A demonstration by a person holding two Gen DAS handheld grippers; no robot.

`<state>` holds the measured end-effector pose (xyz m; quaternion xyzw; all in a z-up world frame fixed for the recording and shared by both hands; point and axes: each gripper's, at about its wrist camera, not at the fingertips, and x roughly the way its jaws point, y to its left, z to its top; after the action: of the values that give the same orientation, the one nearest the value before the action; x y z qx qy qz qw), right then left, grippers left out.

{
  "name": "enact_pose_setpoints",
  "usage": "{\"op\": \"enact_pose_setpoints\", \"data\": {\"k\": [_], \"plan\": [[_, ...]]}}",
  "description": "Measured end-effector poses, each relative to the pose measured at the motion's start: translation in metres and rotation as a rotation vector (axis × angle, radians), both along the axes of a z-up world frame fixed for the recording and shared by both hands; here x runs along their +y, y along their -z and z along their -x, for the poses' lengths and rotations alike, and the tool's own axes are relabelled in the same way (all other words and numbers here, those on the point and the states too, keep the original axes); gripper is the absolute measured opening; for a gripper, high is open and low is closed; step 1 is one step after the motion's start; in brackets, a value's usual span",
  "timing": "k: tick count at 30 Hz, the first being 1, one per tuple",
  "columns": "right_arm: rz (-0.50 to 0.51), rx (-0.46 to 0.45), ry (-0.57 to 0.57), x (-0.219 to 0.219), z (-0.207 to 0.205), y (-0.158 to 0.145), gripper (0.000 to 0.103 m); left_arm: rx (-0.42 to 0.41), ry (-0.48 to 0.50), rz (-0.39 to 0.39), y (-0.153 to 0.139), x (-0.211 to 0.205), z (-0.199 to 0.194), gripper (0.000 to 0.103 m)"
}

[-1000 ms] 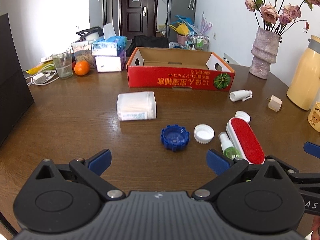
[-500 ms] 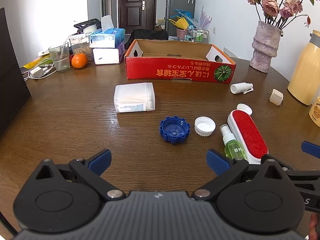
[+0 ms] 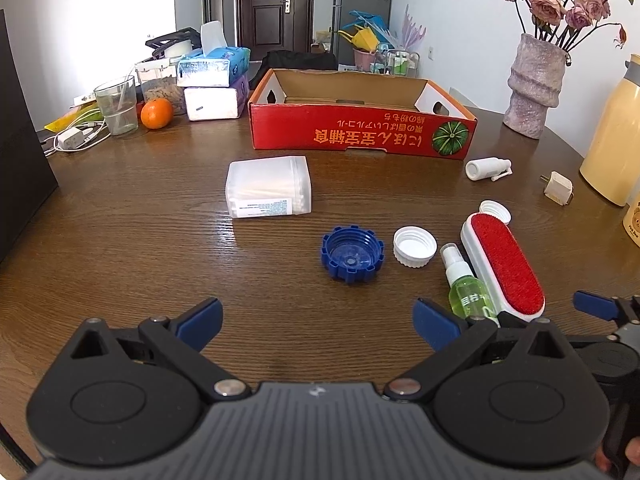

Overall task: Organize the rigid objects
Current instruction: 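Grasp the red-and-white lint brush with the right gripper and lift it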

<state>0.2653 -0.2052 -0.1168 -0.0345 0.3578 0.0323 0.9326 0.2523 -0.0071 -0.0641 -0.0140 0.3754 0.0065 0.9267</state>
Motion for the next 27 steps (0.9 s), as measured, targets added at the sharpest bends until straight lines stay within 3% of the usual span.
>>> {"op": "enact_pose_setpoints", "data": {"k": [7,13,16,17,27], "plan": [[0.051,-0.005,-0.027,0.008,-0.019,0.009,0.094,0.005,-0.004,-0.005,0.002,-0.001,-0.003,0.103],[-0.054,-0.001,-0.04,-0.003,-0.035,0.015,0.093,0.013,-0.008,-0.011,0.004,-0.002,-0.006,0.103],[-0.075,-0.03,-0.061,-0.005,-0.033,0.013,0.06,0.018,-0.01,-0.009,0.005,-0.003,-0.008,0.103],[-0.072,-0.039,-0.05,-0.005,-0.032,0.013,0.055,0.02,-0.01,-0.008,0.006,-0.004,-0.009,0.103],[-0.115,-0.119,-0.022,-0.015,-0.019,0.011,0.055,0.036,0.004,-0.017,0.011,-0.017,-0.019,0.103]]}}
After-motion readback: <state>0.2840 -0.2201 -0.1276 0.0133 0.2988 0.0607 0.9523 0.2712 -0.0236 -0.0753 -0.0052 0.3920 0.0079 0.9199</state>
